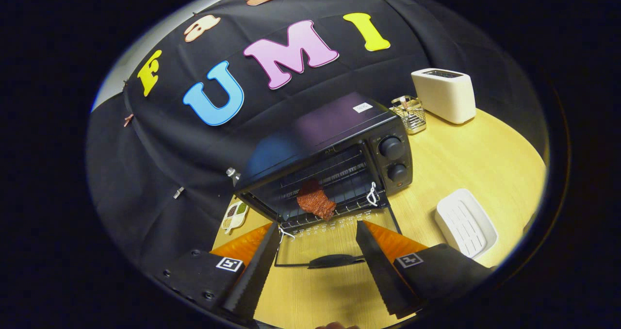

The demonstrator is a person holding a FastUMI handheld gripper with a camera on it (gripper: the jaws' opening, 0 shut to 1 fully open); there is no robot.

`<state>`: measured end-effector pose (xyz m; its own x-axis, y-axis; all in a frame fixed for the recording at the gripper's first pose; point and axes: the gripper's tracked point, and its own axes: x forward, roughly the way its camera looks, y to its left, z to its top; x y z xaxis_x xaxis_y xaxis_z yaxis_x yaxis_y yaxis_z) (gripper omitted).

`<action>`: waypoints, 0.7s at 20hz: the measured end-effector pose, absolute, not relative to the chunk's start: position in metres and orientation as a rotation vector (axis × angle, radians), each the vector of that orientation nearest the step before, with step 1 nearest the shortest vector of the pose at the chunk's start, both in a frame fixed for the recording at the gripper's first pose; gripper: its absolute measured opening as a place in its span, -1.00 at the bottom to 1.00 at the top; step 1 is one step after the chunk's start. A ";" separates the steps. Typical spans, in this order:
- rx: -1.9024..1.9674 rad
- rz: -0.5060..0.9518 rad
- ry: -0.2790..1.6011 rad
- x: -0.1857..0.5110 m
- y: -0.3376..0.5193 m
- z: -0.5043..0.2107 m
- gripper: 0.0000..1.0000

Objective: Open the toaster oven, put the food inside, and close the toaster oven door.

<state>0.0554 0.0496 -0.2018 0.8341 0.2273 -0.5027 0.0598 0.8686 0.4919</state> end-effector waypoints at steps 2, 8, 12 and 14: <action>0.481 0.099 0.554 0.042 0.046 -0.188 0.96; 0.337 0.125 0.402 0.014 0.044 -0.123 0.96; 0.151 0.167 0.263 0.011 0.050 -0.082 0.96; 0.094 0.194 0.234 0.007 0.059 -0.077 0.96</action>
